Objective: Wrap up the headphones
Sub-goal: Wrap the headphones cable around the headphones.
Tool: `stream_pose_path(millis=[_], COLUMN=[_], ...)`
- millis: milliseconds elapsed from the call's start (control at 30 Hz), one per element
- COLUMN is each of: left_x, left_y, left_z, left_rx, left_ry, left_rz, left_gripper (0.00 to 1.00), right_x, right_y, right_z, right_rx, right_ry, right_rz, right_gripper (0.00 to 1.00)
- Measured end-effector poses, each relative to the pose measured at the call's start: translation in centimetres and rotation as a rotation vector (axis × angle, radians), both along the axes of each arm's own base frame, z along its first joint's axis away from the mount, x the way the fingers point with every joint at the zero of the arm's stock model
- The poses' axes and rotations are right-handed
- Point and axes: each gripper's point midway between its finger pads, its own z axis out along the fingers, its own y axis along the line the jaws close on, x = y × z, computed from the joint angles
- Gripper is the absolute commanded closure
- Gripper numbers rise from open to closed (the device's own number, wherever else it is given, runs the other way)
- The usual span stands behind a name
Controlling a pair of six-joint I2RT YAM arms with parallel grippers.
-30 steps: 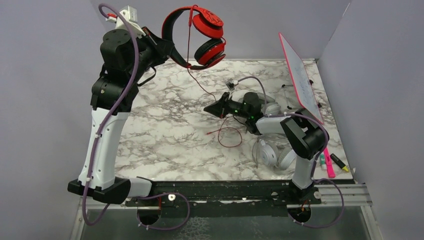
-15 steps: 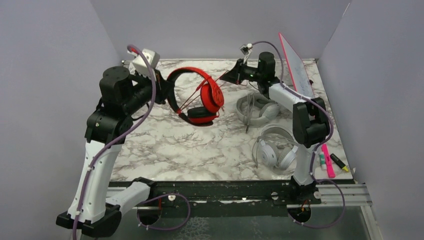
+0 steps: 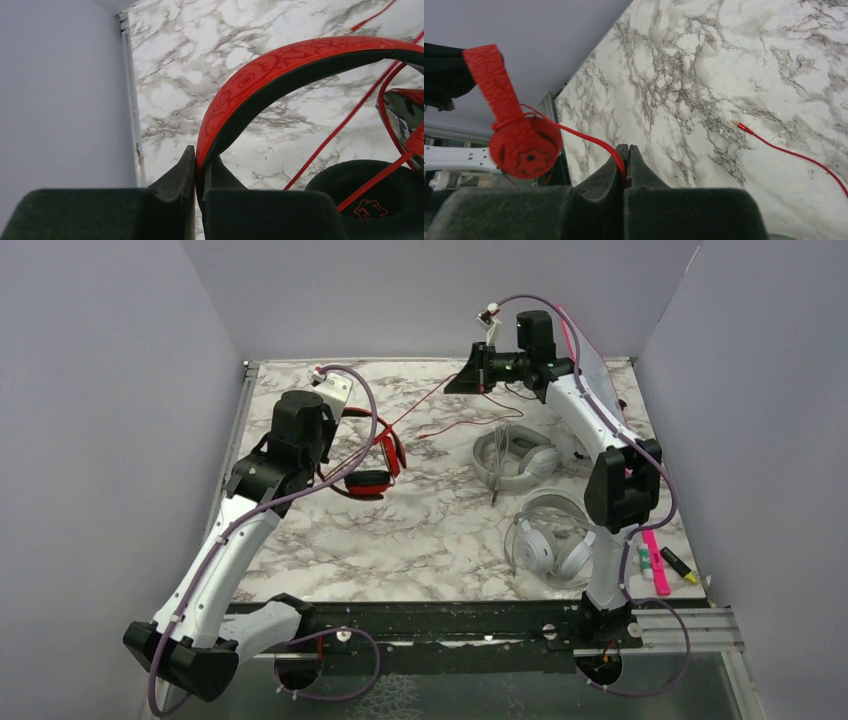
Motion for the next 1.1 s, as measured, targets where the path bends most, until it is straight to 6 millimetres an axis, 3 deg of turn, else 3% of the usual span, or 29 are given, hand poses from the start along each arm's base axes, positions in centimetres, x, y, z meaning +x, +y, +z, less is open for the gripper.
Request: stream_pose_path(millis=[167, 400, 533, 700, 833, 1100], left_x=[1.6, 3.3, 5.0, 8.0, 10.6, 14.5], left_y=[1.7, 2.1, 1.8, 1.2, -0.2, -1.9], left_z=[-1.6, -3.0, -4.1, -5.4, -3.9, 1.2], left_rx=[0.048, 0.023, 0.011, -0.021, -0.132, -0.429], left_ry=[-0.004, -0.015, -0.006, 0.003, -0.043, -0.137], left_rz=[0.144, 0.256, 0.316, 0.414, 0.468, 0.503], left_gripper=[1.00, 1.00, 1.00, 1.00, 1.00, 1.00], right_x=[-0.8, -3.1, -5.9, -11.3, -15.6, -18.5], right_y=[0.0, 0.8, 3.4, 8.1, 10.5, 11.0], right_z=[2.4, 6.0, 7.5, 8.9, 9.0, 8.7], right_rx=[0.021, 0.061, 0.077, 0.101, 0.111, 0.161], right_ry=[0.013, -0.001, -0.003, -0.005, 0.003, -0.043], right_rz=[0.013, 0.042, 0.102, 0.202, 0.232, 0.127], right_gripper=[0.99, 0.99, 0.99, 0.99, 0.99, 0.99])
